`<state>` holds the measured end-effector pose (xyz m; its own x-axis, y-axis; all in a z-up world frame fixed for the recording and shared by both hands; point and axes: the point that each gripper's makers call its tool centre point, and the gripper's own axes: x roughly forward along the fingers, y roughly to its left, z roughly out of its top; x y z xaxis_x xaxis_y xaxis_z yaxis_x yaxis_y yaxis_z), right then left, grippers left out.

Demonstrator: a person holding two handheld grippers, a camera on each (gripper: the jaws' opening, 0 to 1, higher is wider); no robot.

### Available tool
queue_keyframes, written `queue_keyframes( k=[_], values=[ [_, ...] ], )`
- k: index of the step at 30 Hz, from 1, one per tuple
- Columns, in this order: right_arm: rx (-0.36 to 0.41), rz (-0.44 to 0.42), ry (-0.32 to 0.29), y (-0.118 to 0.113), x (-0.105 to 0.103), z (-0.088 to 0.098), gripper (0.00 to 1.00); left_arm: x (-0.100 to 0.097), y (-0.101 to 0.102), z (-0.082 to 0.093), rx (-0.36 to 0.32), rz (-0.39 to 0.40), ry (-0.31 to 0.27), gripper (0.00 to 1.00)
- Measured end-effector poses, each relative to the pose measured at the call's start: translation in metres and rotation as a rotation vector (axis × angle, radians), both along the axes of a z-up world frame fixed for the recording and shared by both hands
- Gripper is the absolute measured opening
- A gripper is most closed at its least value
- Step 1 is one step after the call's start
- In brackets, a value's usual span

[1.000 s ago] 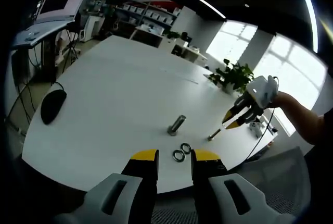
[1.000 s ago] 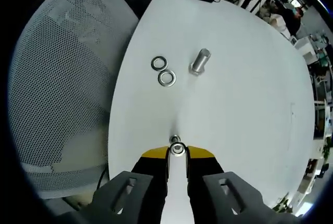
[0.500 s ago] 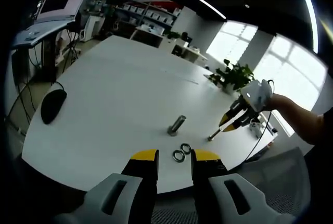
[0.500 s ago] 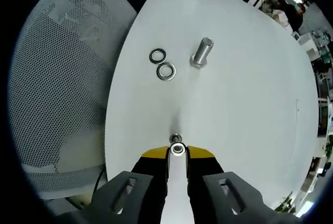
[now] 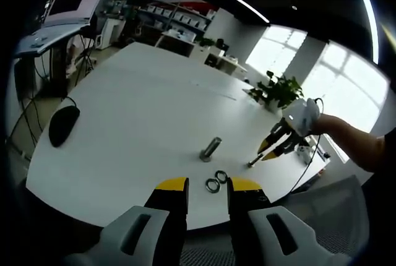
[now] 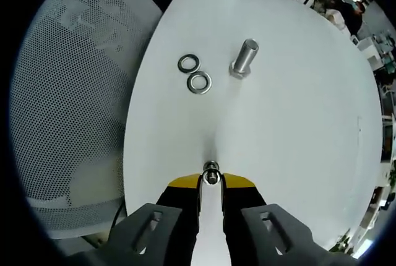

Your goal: Place the washer onto the threaded stud by aligning its center hole with the stud, sliding it down to the base, and recovering from edge contact or off-axis alignment until the washer reaches the visible bottom stop.

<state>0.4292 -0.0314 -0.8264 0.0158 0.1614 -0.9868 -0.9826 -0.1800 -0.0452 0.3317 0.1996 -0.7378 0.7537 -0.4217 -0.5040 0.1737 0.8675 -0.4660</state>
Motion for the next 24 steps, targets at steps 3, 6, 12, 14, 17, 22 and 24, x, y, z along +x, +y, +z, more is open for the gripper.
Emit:
queue_keyframes(
  k=[3,6,12,14,17,22,24],
  values=[
    [-0.003,-0.005,0.009,-0.001,-0.001,-0.007,0.14,0.000,0.000,0.000,0.001,-0.001,0.001,0.23],
    [-0.004,-0.013,0.012,-0.001,-0.001,-0.013,0.14,0.000,0.001,0.000,0.000,0.000,0.001,0.23],
    [-0.001,-0.023,0.013,-0.001,-0.001,-0.020,0.14,0.000,0.001,0.000,0.001,-0.001,0.002,0.23],
    [-0.001,-0.026,0.013,-0.002,-0.001,-0.021,0.14,0.000,0.001,0.000,0.000,0.000,0.002,0.23],
    [-0.006,-0.028,0.014,-0.002,-0.001,-0.025,0.14,0.000,0.001,0.000,0.001,-0.001,0.002,0.23],
    [-0.006,-0.035,0.011,-0.004,0.000,-0.030,0.14,0.000,0.001,0.000,0.001,0.000,0.003,0.23],
    [-0.007,-0.033,0.009,-0.004,0.000,-0.031,0.14,0.000,0.001,-0.001,0.002,0.000,0.004,0.23]
  ],
)
